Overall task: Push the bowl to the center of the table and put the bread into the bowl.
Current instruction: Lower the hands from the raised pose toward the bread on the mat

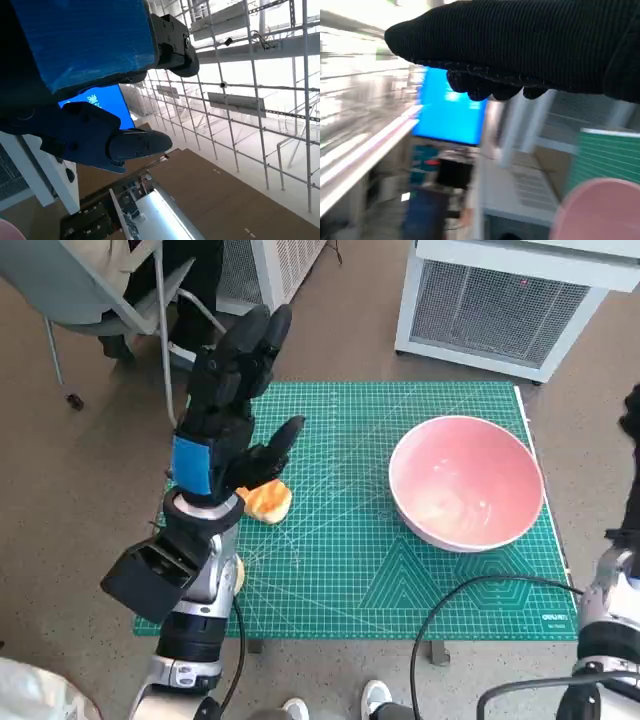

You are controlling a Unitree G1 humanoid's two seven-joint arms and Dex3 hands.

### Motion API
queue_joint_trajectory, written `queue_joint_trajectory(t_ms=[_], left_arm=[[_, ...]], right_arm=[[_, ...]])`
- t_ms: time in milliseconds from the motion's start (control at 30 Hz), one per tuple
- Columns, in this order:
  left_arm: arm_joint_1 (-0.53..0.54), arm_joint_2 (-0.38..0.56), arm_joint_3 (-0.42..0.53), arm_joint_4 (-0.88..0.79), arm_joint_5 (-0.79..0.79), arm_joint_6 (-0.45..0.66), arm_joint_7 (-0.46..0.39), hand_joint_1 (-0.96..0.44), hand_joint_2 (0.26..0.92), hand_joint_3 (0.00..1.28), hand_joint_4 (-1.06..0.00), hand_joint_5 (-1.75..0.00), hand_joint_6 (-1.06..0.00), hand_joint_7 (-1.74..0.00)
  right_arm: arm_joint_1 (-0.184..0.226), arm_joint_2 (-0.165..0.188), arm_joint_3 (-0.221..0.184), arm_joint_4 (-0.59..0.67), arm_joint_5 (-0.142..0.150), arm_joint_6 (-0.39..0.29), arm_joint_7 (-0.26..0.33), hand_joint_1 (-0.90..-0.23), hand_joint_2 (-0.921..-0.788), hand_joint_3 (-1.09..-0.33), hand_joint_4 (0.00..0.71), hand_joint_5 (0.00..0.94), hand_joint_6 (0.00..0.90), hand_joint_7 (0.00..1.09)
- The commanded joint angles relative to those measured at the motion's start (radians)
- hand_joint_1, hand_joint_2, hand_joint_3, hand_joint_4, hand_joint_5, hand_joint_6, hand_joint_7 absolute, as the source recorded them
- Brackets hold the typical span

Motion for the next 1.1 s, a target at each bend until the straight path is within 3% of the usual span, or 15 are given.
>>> queue_joint_trajectory(t_ms=[33,233,333,433,667,933,1100], left_arm=[[0.011,0.013,0.011,-0.02,-0.005,0.005,0.004,-0.41,0.921,0.38,-0.34,0.0,-0.18,-0.48],[0.02,0.023,0.018,-0.027,-0.001,0.001,0.006,-0.41,0.921,0.38,-0.33,0.0,-0.18,-0.47],[0.024,0.028,0.021,-0.033,0.007,0.0,0.01,-0.41,0.921,0.38,-0.33,0.0,-0.18,-0.47],[0.03,0.032,0.023,-0.041,0.012,0.001,0.014,-0.42,0.921,0.37,-0.33,0.0,-0.19,-0.46],[0.05,0.041,0.029,-0.062,0.02,0.005,0.024,-0.42,0.921,0.37,-0.33,0.0,-0.19,-0.44],[0.074,0.053,0.038,-0.081,0.024,0.011,0.031,-0.4,0.921,0.37,-0.34,0.0,-0.24,-0.35],[0.093,0.058,0.042,-0.103,0.022,0.023,0.034,-0.41,0.921,0.36,-0.34,0.0,-0.25,-0.32]], right_arm=[[-0.002,0.03,0.007,0.051,-0.013,0.08,-0.032,-0.481,-0.921,-0.863,0.166,0.003,0.156,0.17],[-0.009,0.066,0.006,0.077,-0.01,0.156,-0.05,-0.501,-0.921,-0.836,0.192,0.011,0.183,0.15],[-0.016,0.087,-0.011,0.088,0.011,0.206,-0.037,-0.524,-0.921,-0.816,0.192,0.009,0.19,0.15],[-0.022,0.104,-0.018,0.094,0.014,0.243,-0.037,-0.529,-0.921,-0.799,0.189,0.005,0.194,0.14],[-0.042,0.147,-0.01,0.105,-0.009,0.309,-0.063,-0.489,-0.921,-0.833,0.184,0.004,0.186,0.12],[-0.074,0.199,0.002,0.111,-0.026,0.348,-0.084,-0.483,-0.921,-0.834,0.219,0.015,0.256,0.14],[-0.095,0.227,0.015,0.112,-0.036,0.361,-0.085,-0.475,-0.921,-0.836,0.212,0.009,0.254,0.14]])
